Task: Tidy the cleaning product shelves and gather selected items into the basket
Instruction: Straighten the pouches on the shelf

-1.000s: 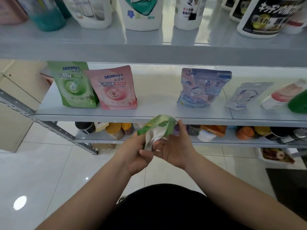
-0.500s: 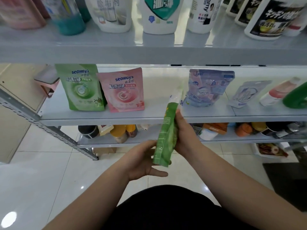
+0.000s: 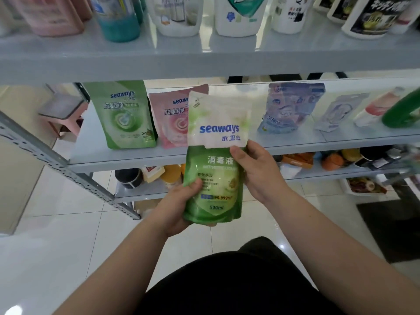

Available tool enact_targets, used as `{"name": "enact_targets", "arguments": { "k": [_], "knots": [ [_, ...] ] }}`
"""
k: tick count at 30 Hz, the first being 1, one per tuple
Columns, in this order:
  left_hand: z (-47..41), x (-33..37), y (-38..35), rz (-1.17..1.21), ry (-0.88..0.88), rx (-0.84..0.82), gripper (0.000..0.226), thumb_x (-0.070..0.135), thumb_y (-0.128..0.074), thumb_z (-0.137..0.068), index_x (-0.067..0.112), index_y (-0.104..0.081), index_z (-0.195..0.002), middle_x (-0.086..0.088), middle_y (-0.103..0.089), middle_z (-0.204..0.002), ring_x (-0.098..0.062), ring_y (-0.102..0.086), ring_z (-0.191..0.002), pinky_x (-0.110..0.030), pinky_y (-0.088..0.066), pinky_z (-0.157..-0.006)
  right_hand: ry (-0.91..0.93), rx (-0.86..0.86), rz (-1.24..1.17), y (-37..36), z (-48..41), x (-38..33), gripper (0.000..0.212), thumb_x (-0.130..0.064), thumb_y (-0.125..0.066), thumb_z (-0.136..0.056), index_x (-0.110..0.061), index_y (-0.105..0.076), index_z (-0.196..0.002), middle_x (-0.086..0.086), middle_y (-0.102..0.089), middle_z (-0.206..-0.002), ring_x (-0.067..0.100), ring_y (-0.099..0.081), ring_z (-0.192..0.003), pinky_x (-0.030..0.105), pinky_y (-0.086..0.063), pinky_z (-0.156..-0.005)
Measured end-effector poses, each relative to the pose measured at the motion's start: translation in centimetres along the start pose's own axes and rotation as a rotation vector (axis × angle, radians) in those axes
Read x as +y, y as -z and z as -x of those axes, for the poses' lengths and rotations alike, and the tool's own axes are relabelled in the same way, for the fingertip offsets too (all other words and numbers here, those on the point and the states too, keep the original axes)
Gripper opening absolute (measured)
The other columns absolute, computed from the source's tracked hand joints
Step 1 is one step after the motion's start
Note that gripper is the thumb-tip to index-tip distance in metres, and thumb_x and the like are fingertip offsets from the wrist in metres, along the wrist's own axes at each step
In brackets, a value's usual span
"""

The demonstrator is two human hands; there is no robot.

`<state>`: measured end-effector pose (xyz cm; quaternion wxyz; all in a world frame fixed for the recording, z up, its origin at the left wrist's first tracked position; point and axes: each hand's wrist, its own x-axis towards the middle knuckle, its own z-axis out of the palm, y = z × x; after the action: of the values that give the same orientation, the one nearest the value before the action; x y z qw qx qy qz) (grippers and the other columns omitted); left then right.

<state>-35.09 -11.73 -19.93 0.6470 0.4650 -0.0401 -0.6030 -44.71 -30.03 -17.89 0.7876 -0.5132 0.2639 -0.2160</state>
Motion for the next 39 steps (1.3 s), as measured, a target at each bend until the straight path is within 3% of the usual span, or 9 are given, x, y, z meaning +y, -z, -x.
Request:
{"name": "enact_targets", "arguments": {
  "k": [4, 8, 14, 21, 26, 29, 32, 36, 39],
  "knots": [
    [-0.4, -0.6, 1.4, 0.051, 0.041, -0.035, 0.054, 0.035, -0.069, -0.082, 0.01, -0.063, -0.13, -0.023, -0.07, -0.126, -0.042, -0.071, -0.109, -0.05, -0.061, -0.074, -0.003, 0.049, 0.035, -0.5, 0.7, 0.5, 0.022, -0.011, -0.071, -0.092, -0.013, -0.071, -0.114, 0.016, -0.075, -0.116, 0.03, -0.072, -0.103, 0.053, -0.059, -0.093],
    [-2.5, 0.3, 0.9, -0.028, -0.131, 0.068, 0.049, 0.03, -0.079, -0.075, 0.012, -0.069, -0.118, -0.02, -0.072, -0.122, -0.037, -0.072, -0.108, -0.045, -0.062, -0.078, 0.022, 0.137, 0.117, 0.5, -0.3, -0.1, 0.014, -0.009, -0.07, -0.097, -0.017, -0.071, -0.108, 0.028, -0.066, -0.124, 0.036, -0.07, -0.107, 0.063, -0.055, -0.096],
    [-5.8, 1.4, -0.2, -0.135, -0.233, 0.181, 0.057, 0.038, -0.085, -0.071, 0.009, -0.068, -0.117, -0.018, -0.076, -0.112, -0.034, -0.075, -0.099, -0.038, -0.062, -0.071, -0.164, 0.051, 0.319, 2.6, -2.9, -1.2, 0.018, -0.021, -0.075, -0.095, -0.022, -0.068, -0.112, -0.003, -0.076, -0.111, 0.013, -0.073, -0.097, 0.051, -0.064, -0.082],
    [-11.7, 1.1, -1.9, -0.307, -0.231, 0.221, 0.042, 0.032, -0.079, -0.084, 0.021, -0.068, -0.122, -0.005, -0.077, -0.113, -0.028, -0.073, -0.106, -0.041, -0.062, -0.084, -0.257, 0.105, 0.389, 6.6, -7.5, -1.9, 0.017, -0.016, -0.074, -0.095, -0.02, -0.068, -0.111, 0.003, -0.075, -0.112, 0.028, -0.073, -0.103, 0.051, -0.065, -0.071],
    [-15.8, 2.2, -1.6, -0.786, -0.219, 0.336, 0.022, 0.058, -0.062, -0.085, 0.062, -0.063, -0.107, 0.026, -0.072, -0.107, -0.006, -0.067, -0.107, -0.028, -0.055, -0.085, -0.17, 0.187, 0.588, 8.0, -11.6, -1.7, 0.019, -0.027, -0.071, -0.096, -0.013, -0.062, -0.106, 0.012, -0.072, -0.109, 0.033, -0.072, -0.096, 0.057, -0.063, -0.08],
    [-18.1, 2.4, 0.4, -1.297, -0.185, 0.448, 0.047, 0.047, -0.06, -0.095, 0.039, -0.053, -0.14, 0.008, -0.057, -0.138, -0.018, -0.055, -0.127, -0.04, -0.047, -0.106, -0.083, 0.197, 0.673, 8.2, -14.0, -1.6, 0.014, -0.031, -0.067, -0.097, -0.021, -0.058, -0.094, 0.009, -0.07, -0.104, 0.033, -0.069, -0.098, 0.059, -0.058, -0.087],
    [-19.4, 1.9, 1.7, -1.734, -0.055, 0.397, 0.072, 0.043, -0.058, -0.096, 0.024, -0.028, -0.159, -0.009, -0.028, -0.161, -0.032, -0.024, -0.149, -0.045, -0.027, -0.122, -0.011, 0.218, 0.731, 7.9, -16.3, -1.3, 0.024, -0.029, -0.065, -0.099, -0.025, -0.05, -0.081, -0.003, -0.064, -0.085, 0.025, -0.065, -0.087, 0.044, -0.057, -0.076],
    [-20.6, 1.4, 2.1, -1.987, 0.03, 0.298, 0.086, 0.044, -0.057, -0.095, 0.024, -0.009, -0.163, -0.01, -0.007, -0.167, -0.034, 0.0, -0.155, -0.05, -0.013, -0.127, 0.026, 0.243, 0.712, 7.6, -18.7, -0.5, 0.025, -0.024, -0.063, -0.101, -0.029, -0.049, -0.081, -0.011, -0.06, -0.084, 0.018, -0.06, -0.084, 0.028, -0.044, -0.064],
    [-20.9, 1.3, 2.3, -2.045, 0.055, 0.275, 0.089, 0.041, -0.056, -0.094, 0.024, -0.002, -0.164, -0.009, -0.004, -0.168, -0.033, 0.003, -0.156, -0.051, -0.01, -0.127, 0.036, 0.239, 0.724, 7.7, -20.0, 0.1, 0.012, -0.022, -0.062, -0.102, -0.022, -0.055, -0.091, -0.005, -0.064, -0.091, 0.022, -0.061, -0.091, 0.031, -0.045, -0.07]
  ]
}}
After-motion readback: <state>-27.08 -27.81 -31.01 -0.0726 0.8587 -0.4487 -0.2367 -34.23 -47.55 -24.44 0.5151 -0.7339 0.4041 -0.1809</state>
